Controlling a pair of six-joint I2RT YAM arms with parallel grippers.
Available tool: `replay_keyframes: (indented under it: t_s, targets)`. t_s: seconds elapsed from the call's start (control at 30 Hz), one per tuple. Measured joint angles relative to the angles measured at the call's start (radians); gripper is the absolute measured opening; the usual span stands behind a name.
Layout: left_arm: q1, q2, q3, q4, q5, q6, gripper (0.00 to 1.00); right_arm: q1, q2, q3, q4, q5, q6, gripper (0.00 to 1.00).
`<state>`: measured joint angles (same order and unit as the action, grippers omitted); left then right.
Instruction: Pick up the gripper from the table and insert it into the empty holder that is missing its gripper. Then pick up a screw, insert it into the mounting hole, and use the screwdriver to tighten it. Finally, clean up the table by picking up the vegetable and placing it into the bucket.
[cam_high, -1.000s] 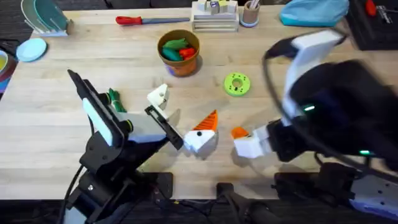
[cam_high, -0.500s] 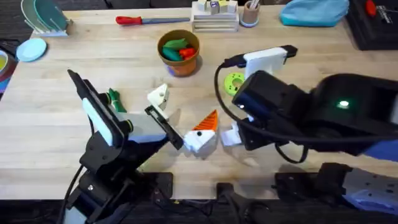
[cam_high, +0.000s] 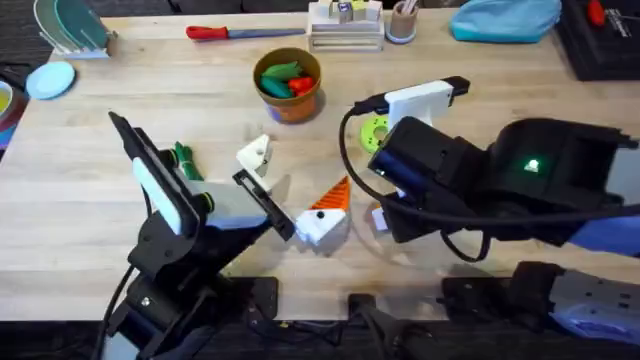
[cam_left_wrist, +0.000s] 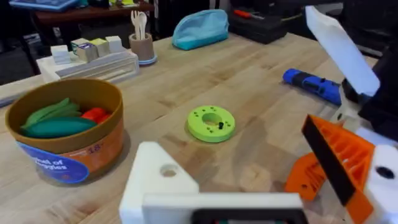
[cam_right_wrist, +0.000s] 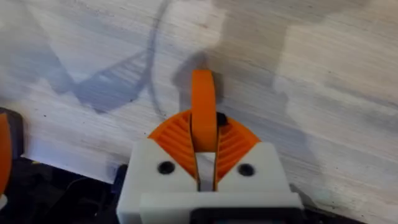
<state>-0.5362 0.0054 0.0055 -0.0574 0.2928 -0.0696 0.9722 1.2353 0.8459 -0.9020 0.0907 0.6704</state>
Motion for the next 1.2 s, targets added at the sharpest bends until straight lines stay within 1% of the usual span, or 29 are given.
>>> replay_keyframes:
  t_s: [0.17,0.33,0.43,0.53,0.63,0.7,0.73,0.8,0.9,0.97,1.03,1.2]
  targets:
    - [0.0,0.0,0.0,0.0,0.0,0.0,0.993,0.0,-0.003,0.0,-0.006,0.007,-0.021,0.02]
    - [0.0,0.0,0.0,0.0,0.0,0.0,0.993,-0.006,-0.037,0.014,-0.032,0.006,-0.05,0.014]
    - [0.0,0.0,0.0,0.0,0.0,0.0,0.993,-0.037,-0.07,0.055,-0.053,0.006,-0.076,0.014]
    - [0.0,0.0,0.0,0.0,0.0,0.0,0.993,-0.094,-0.108,0.099,-0.055,0.01,-0.097,0.013]
    - [0.0,0.0,0.0,0.0,0.0,0.0,0.993,-0.182,-0.141,0.129,-0.02,0.017,-0.125,0.012]
    - [0.0,0.0,0.0,0.0,0.0,0.0,0.992,-0.26,-0.153,0.139,0.026,-0.001,-0.172,0.012]
    - [0.0,0.0,0.0,0.0,0.0,0.0,0.993,-0.447,-0.144,0.14,0.14,-0.144,-0.253,0.012]
    - [0.0,0.0,0.0,0.0,0.0,0.0,0.993,-0.541,-0.129,0.14,0.202,-0.254,-0.273,0.012]
    - [0.0,0.0,0.0,0.0,0.0,0.0,0.993,-0.663,-0.081,0.14,0.293,-0.472,-0.288,0.012]
    - [0.0,0.0,0.0,0.0,0.0,0.0,0.993,-0.707,-0.034,0.14,0.332,-0.617,-0.293,0.012]
    - [0.0,0.0,0.0,0.0,0.0,0.0,0.993,-0.719,0.021,0.14,0.356,-0.74,-0.297,0.012]
    - [0.0,0.0,0.0,0.0,0.0,0.0,0.993,-0.687,0.186,0.14,0.444,-1.026,-0.296,0.011]
